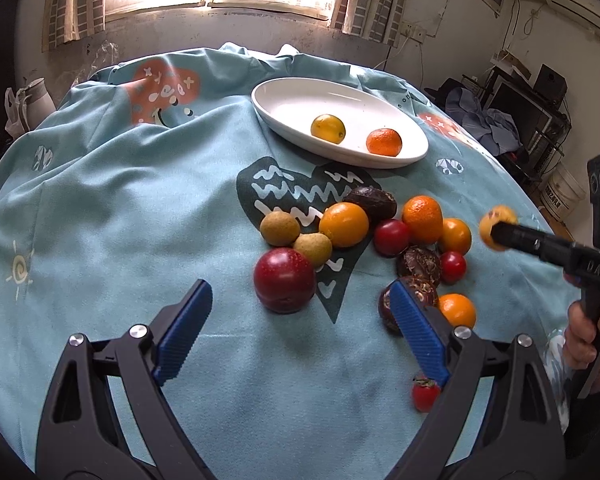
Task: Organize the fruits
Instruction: 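Grasp the pale yellow apple with the right gripper while the left gripper grasps the red apple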
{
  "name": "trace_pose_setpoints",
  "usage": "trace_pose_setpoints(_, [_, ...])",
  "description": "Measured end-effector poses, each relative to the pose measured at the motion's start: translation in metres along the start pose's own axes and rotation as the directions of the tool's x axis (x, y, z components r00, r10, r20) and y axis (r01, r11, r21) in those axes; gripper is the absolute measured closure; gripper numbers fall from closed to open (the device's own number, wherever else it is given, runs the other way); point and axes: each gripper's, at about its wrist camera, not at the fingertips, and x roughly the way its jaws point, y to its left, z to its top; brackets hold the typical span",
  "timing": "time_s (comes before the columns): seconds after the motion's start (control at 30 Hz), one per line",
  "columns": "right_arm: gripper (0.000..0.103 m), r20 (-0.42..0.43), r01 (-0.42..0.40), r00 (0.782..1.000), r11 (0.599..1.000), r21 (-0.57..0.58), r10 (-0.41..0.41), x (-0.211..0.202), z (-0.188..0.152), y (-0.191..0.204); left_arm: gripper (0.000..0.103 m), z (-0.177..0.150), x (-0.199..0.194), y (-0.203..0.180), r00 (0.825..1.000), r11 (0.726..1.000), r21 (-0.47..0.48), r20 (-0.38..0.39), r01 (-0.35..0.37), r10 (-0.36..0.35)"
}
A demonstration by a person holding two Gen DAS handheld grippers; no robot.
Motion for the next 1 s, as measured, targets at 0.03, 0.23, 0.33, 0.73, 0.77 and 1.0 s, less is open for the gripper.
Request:
trace_pose_setpoints(0.03, [0.064, 0.022, 0.001, 1.0, 1.0, -0.002, -0.001, 0.0, 0.005, 0.0, 0.016, -0.001, 0.002, -0.001, 1.0, 1.0, 0.008, -0.004, -0.01, 0.01])
trace_pose_setpoints(0.23, [0.064, 0.018, -0.029, 0.999, 1.0, -0.01, 0.029, 0.01, 0.004, 0.0, 0.051, 0.005, 0.026, 0.007, 0.997, 0.999, 0.003, -0.072, -0.034, 0.035])
trace_pose_setpoints(0.33, [0.064, 0.016, -0.039, 0.999, 0.999, -0.001, 0.039, 0.009, 0.003, -0.002, 0.052, 0.007, 0.033, 0.007, 0.995, 1.0, 0.002, -0.092, -0.026, 0.026])
trace_pose_setpoints(0.73, [0.064, 0.001, -0.015, 1.0, 1.0, -0.01, 0.015, 0.011, -0.001, -0.002, 0.065, 0.007, 0.038, 0.005, 0.995, 0.998, 0.02, -0.086, -0.051, 0.053])
trace_pose_setpoints(0.77, [0.064, 0.001, -0.012, 1.0, 1.0, -0.014, 0.012, 0.012, -0.001, -0.001, 0.065, 0.007, 0.038, 0.005, 0.995, 0.999, 0.016, -0.086, -0.052, 0.053])
trace_pose_setpoints(1.0, [0.064, 0.031, 0.015, 0.999, 0.999, -0.039, -0.013, 0.013, 0.002, 0.001, 0.065, 0.011, 0.025, 0.006, 0.999, 0.999, -0.03, -0.048, -0.022, 0.021])
